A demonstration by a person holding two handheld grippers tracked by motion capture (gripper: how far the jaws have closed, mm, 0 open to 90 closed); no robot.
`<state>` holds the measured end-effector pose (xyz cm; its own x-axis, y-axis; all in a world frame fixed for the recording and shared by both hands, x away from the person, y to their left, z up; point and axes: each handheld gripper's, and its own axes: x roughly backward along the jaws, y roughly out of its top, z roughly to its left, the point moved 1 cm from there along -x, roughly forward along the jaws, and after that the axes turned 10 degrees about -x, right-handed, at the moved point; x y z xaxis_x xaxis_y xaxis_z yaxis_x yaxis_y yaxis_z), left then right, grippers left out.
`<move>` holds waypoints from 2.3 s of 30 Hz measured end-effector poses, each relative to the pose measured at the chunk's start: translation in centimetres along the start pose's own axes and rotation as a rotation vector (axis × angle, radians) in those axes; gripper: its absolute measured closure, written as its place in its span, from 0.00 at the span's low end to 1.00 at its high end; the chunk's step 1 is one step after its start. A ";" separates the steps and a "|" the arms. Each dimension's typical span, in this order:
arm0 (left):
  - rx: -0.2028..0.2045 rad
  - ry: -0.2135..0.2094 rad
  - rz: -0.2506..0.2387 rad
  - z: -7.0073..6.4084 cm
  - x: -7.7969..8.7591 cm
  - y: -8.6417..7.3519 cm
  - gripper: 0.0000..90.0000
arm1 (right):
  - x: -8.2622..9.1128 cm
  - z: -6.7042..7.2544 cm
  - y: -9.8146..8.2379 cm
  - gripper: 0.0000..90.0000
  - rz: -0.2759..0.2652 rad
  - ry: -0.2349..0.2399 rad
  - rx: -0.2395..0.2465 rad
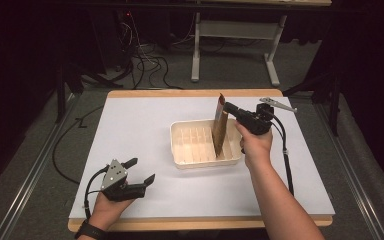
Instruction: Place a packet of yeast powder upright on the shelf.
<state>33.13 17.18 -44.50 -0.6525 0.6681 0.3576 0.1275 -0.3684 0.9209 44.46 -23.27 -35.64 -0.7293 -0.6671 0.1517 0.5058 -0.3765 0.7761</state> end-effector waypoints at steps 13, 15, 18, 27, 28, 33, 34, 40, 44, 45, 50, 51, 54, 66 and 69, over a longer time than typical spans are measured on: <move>-0.005 -0.003 0.006 -0.1 -0.1 0.0 0.20 | 0.2 -0.5 -1.6 1.00 0.031 -0.001 -0.001; -0.005 -0.003 0.006 -0.1 -0.1 0.0 0.20 | 0.2 -0.6 -1.8 1.00 0.032 0.001 -0.002; -0.006 -0.004 0.005 -0.1 -0.2 0.0 0.20 | 0.3 -0.5 -2.0 1.00 0.037 0.003 0.005; -0.009 -0.008 0.009 -0.2 -0.2 0.0 0.20 | 0.8 -0.4 -1.9 0.96 0.047 0.001 -0.006; -0.009 -0.008 0.009 -0.2 -0.3 0.0 0.20 | 0.8 -0.3 -1.9 0.95 0.047 0.003 0.000; -0.010 -0.008 0.010 -0.2 -0.3 0.0 0.20 | 1.1 0.2 -1.5 0.85 0.040 0.009 0.013; -0.010 -0.007 0.010 -0.2 -0.3 0.0 0.20 | 1.1 0.3 -1.4 0.82 0.041 0.004 0.011; -0.009 -0.007 0.009 -0.2 -0.2 0.0 0.20 | 1.2 0.6 -1.2 0.77 0.040 0.007 0.022; -0.008 -0.006 0.008 -0.2 -0.2 0.0 0.20 | 1.3 0.9 -1.1 0.72 0.040 0.006 0.024; -0.008 -0.006 0.008 -0.2 -0.2 0.0 0.20 | 1.3 1.0 -1.1 0.70 0.040 0.006 0.025; -0.008 -0.005 0.007 -0.1 -0.2 0.0 0.20 | 1.4 1.3 -1.3 0.59 0.053 -0.018 0.046; -0.008 -0.005 0.007 -0.1 -0.2 0.0 0.20 | 1.5 1.3 -1.4 0.58 0.054 -0.024 0.051; -0.008 -0.005 0.008 -0.1 -0.2 0.0 0.20 | 1.7 1.5 -1.7 0.54 0.071 -0.037 0.070; -0.004 -0.004 0.006 -0.1 -0.2 0.0 0.20 | 4.5 1.2 -3.7 0.38 0.130 -0.124 0.202; -0.005 -0.004 0.008 -0.1 -0.2 -0.1 0.20 | 5.9 0.8 -4.5 0.37 0.141 -0.141 0.228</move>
<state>33.16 16.97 -44.66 -0.6488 0.6674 0.3657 0.1293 -0.3768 0.9172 37.50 -25.06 -37.78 -0.7240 -0.6008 0.3389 0.5020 -0.1219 0.8562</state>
